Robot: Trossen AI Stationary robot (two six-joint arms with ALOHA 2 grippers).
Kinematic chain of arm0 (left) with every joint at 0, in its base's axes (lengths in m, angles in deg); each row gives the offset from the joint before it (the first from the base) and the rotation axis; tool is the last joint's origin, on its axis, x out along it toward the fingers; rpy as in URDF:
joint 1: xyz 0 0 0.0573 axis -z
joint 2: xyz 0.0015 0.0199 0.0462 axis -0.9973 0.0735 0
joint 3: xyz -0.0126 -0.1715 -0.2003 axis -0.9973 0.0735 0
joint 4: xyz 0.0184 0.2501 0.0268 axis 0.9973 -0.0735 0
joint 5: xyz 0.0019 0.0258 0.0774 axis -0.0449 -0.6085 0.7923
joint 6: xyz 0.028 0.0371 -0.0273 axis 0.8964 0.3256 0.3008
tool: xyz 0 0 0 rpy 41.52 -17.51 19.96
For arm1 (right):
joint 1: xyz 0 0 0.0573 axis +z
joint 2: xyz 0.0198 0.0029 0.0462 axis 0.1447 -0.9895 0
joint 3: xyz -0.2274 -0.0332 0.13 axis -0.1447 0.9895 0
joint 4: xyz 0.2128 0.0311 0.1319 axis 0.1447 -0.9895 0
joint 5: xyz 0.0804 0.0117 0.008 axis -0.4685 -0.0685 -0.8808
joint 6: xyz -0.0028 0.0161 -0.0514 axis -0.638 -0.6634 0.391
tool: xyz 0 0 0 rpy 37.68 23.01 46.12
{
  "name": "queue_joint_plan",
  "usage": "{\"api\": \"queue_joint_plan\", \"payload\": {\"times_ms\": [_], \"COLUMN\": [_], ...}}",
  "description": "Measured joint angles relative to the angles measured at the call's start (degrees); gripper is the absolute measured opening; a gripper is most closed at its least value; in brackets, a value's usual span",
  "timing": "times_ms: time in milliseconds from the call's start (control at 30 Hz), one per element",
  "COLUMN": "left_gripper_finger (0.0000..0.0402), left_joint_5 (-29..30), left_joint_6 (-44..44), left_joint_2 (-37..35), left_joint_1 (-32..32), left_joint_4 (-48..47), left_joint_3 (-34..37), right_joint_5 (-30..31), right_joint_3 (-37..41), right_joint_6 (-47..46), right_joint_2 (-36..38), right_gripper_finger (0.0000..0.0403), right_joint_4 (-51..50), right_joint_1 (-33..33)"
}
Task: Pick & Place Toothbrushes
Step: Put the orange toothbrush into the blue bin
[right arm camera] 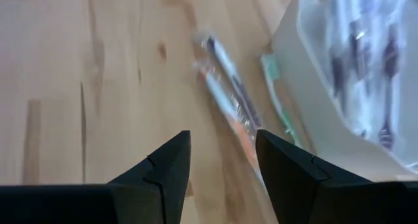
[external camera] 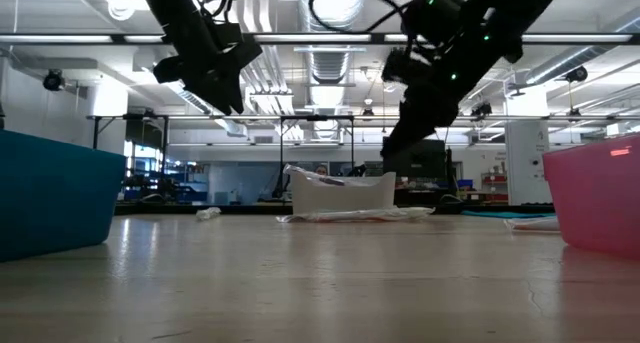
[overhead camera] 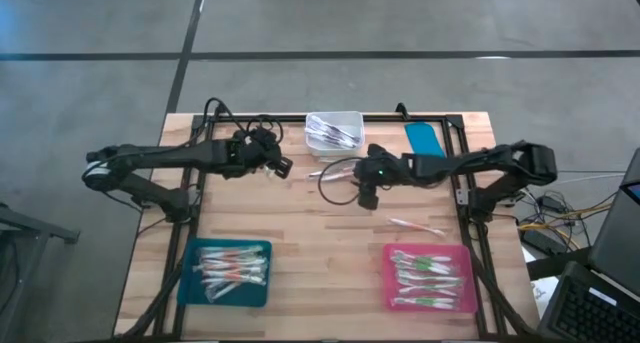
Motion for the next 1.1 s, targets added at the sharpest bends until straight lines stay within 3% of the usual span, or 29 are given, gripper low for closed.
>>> {"api": "queue_joint_plan", "payload": {"times_ms": [300,467,1100], "left_gripper_finger": [0.0134,0.0134,0.0133], "left_joint_5": [-0.2,-0.2,-0.2], "left_joint_6": [1.1,1.4,1.4], "left_joint_2": [0.0,0.0,0.0], "left_joint_1": [0.0,0.0,0.0], "left_joint_4": [0.1,0.1,0.1], "left_joint_3": [0.0,0.0,0.0], "right_joint_5": [-2.2,-6.4,-6.3], "right_joint_3": [-5.1,-7.9,-10.9], "right_joint_6": [3.1,3.7,5.9], "right_joint_2": [-7.7,-11.9,-19.2], "right_gripper_finger": [0.0190,0.0196,0.0169], "right_joint_4": [-5.5,-6.9,-7.8], "right_joint_1": [-4.6,-6.7,-10.6]}}
